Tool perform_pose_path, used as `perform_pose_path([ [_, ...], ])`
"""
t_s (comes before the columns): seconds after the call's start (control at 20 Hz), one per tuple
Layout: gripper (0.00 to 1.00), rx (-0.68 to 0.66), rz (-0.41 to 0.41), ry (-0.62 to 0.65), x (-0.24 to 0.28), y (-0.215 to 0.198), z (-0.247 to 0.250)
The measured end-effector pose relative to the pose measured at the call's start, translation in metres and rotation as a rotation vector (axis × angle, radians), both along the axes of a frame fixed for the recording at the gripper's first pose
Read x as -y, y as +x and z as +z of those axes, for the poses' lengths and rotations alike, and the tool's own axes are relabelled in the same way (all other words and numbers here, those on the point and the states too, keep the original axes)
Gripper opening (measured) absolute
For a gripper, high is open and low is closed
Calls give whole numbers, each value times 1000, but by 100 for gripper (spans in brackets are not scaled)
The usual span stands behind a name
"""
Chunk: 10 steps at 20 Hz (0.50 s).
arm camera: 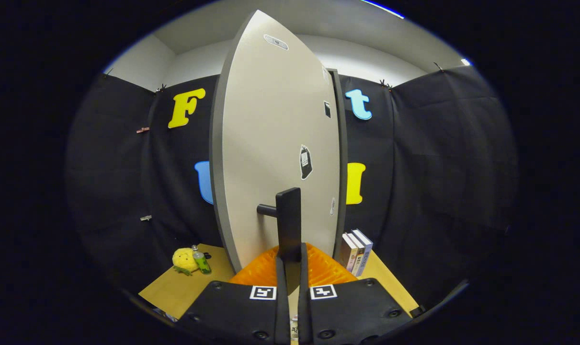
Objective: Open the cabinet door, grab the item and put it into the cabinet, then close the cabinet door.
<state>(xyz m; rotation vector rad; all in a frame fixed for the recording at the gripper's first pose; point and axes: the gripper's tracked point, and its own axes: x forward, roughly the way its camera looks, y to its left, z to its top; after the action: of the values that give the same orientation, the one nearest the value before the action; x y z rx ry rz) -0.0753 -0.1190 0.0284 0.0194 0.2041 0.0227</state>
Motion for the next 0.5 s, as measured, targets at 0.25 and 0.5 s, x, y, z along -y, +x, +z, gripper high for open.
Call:
perform_pose_path([
  [0.25,10,36,-23,-20,40,-11,4],
  [0.5,9,54,-11,-34,81,-11,6],
])
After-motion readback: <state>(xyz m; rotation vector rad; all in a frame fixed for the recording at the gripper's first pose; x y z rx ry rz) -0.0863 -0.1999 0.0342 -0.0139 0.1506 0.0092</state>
